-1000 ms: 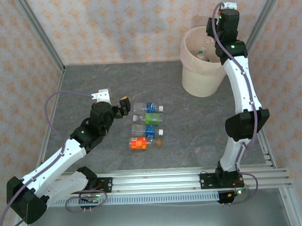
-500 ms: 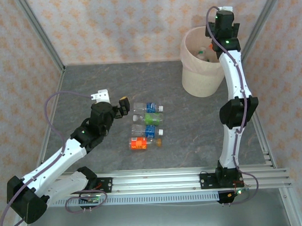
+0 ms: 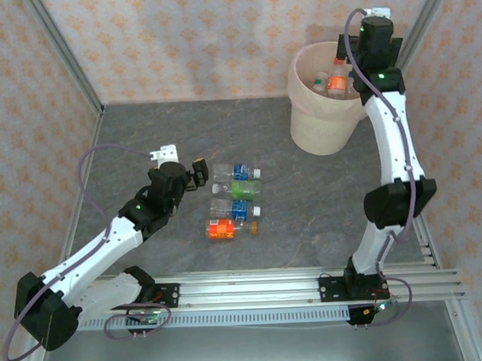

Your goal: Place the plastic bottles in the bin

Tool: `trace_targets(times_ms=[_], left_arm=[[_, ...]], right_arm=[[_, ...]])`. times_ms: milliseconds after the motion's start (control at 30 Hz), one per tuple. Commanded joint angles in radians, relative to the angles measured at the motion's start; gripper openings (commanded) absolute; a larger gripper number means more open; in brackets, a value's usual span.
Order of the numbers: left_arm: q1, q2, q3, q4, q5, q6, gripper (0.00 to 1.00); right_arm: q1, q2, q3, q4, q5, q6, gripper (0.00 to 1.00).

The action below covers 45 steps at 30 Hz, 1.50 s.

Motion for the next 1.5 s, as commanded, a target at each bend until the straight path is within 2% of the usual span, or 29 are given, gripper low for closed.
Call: trace_targets(times_ms=[0, 300, 400, 500, 667, 900, 1133, 1300, 1467], left_arm=[[0.012, 0.035, 0.029, -0.041, -0.013, -0.033, 1.00], [0.013, 0.139, 0.112, -0.142, -0.002, -0.148, 1.00], [0.019, 0.164, 0.135, -0.178, -0.011, -0.189, 1.00], [0.034, 0.188, 0.162, -0.244, -0.058, -0.271, 1.00], [0.086, 0.223, 0.188, -0.333, -0.053, -0.375, 1.00], [0.110, 0.220, 0.167, -0.340, -0.035, -0.403, 1.00], [0.124, 0.215, 0.160, -0.352, -0.022, -0.414, 1.00], [0.126, 0.223, 0.152, -0.354, 0.004, -0.421, 1.00], [0.135, 0.228, 0.146, -0.355, 0.000, -0.428, 1.00]], right_arm=[[0.000, -0.140, -0.153, 0.072, -0.048, 0.053, 0.99], [0.022, -0.491, -0.665, 0.282, -0.562, 0.209, 0.99], [0.079, -0.559, -0.776, 0.297, -0.694, 0.174, 0.99], [0.163, -0.602, -0.889, 0.332, -0.756, 0.061, 0.99], [0.276, -0.576, -0.926, 0.265, -0.777, -0.093, 0.99], [0.386, -0.364, -0.806, 0.052, -0.713, -0.268, 0.99], [0.413, -0.134, -0.658, -0.030, -0.689, -0.356, 0.99], [0.457, 0.032, -0.520, -0.091, -0.601, -0.408, 1.00], [0.484, 0.190, -0.380, -0.181, -0.590, -0.434, 0.97]])
